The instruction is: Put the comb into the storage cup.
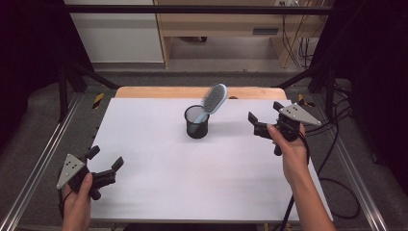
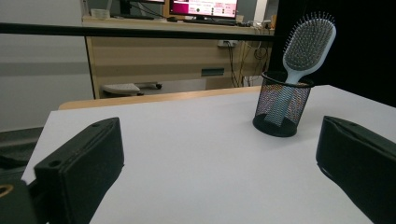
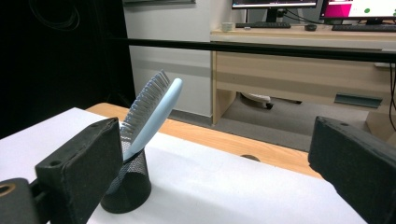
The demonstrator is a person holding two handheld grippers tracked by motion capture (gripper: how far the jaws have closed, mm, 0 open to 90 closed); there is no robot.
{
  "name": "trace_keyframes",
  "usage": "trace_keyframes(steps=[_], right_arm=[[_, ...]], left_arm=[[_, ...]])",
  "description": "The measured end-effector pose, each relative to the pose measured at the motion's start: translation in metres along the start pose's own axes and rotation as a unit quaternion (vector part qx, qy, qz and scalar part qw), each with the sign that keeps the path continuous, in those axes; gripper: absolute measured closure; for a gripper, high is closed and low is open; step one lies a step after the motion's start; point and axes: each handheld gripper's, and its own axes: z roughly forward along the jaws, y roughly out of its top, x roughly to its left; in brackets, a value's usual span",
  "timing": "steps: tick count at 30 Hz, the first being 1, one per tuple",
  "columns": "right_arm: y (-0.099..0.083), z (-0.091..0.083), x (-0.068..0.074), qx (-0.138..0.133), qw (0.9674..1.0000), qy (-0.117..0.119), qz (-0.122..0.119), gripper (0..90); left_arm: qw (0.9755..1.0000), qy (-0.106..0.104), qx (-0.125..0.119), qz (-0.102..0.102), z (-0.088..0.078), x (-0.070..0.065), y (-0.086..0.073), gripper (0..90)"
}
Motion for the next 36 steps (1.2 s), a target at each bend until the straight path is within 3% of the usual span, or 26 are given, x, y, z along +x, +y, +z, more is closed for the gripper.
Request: trace_keyframes(steps=[10,22,36], right_arm=[[-0.013,-0.017,-0.013,-0.002,0.9999,-0.016,0.003,4.0],[-0.028,-0.035,-0.024,-0.012,0.9993,-0.033,0.010,4.4],[-0.047,-0.050,-0.029,-0.018,0.9989,-0.043,0.003,4.4]], left_arm=[[1.0000,0.000,0.003,0.005,0.000,0.001,0.000,1.1],[1.0000,0.002,0.006,-0.003,0.001,0.007,-0.003,1.1],[0.9999,-0.003,0.011,0.005,0.003,0.006,-0.005,1.4]])
